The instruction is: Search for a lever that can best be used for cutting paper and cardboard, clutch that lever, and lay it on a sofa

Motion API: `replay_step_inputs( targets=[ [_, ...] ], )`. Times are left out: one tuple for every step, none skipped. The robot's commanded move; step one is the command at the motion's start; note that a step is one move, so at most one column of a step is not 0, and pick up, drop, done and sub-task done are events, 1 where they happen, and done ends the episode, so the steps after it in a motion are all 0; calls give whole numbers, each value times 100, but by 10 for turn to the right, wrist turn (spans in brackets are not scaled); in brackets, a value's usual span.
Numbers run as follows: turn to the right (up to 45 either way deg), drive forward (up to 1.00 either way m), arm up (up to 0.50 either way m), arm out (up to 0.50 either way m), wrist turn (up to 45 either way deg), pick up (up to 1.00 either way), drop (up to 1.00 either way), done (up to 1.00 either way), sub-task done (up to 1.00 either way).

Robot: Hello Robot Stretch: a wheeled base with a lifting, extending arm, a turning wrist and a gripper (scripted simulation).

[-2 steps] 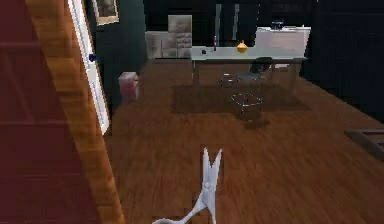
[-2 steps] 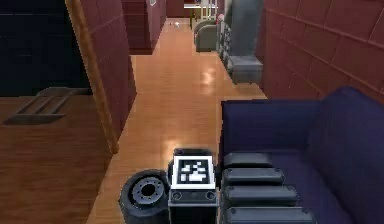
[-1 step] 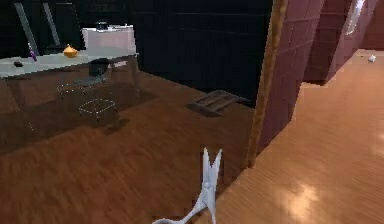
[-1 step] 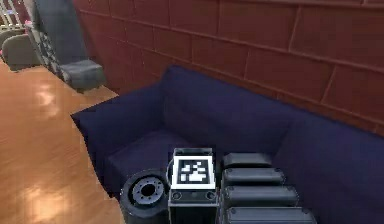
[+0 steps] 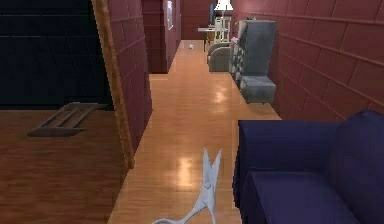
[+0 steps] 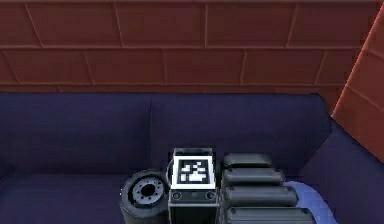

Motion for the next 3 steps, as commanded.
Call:
replay_step_inputs(
  targets=[
    [0,30,0,0,0,0,0,0,0],
    [30,0,0,0,0,0,0,0,0],
    [0,0,0,32,0,0,0,0,0]
  ],
)
